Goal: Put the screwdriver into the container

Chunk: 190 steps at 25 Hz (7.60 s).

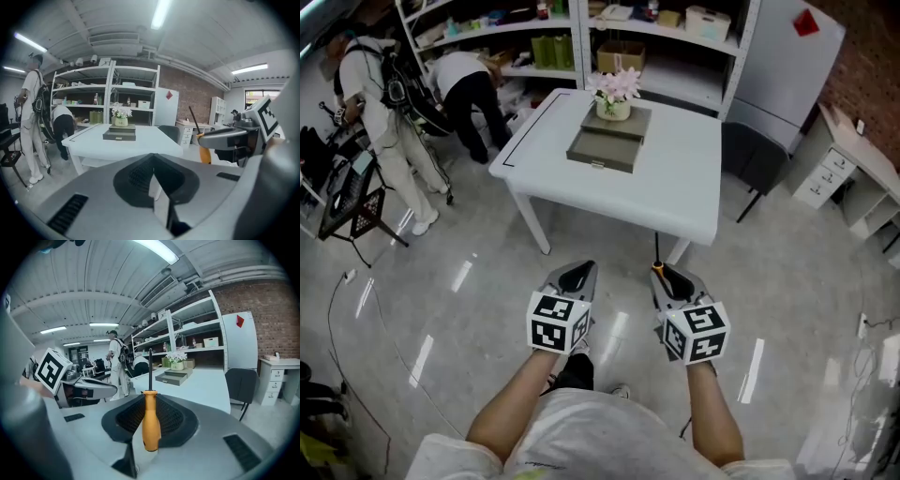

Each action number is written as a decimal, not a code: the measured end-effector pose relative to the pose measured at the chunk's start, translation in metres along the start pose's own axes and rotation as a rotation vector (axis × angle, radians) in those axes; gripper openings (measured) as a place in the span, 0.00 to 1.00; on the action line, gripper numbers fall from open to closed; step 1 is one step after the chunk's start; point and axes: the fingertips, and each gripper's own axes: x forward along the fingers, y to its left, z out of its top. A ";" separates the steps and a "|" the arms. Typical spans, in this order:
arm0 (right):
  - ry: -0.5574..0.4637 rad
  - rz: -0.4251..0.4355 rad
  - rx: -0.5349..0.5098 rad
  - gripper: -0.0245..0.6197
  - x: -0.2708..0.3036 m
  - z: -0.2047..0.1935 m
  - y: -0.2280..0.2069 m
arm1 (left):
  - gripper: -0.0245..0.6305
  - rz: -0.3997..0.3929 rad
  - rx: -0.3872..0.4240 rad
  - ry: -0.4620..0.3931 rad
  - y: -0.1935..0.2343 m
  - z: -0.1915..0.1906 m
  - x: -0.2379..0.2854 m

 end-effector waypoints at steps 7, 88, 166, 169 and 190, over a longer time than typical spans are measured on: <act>0.020 -0.039 0.010 0.15 0.065 0.016 -0.010 | 0.04 -0.052 0.007 0.020 0.056 0.015 0.045; 0.255 0.175 -0.212 0.15 0.417 0.135 -0.185 | 0.04 0.007 -0.014 0.100 0.289 0.133 0.353; 0.615 0.027 -0.183 0.12 0.451 0.094 -0.188 | 0.04 -0.317 0.083 0.119 0.333 0.153 0.396; 0.538 -0.003 -0.157 0.09 0.440 0.107 -0.199 | 0.04 -0.298 0.087 0.107 0.325 0.162 0.398; 0.069 -0.154 0.057 0.05 0.384 0.172 -0.238 | 0.04 -0.196 0.090 0.074 0.281 0.177 0.395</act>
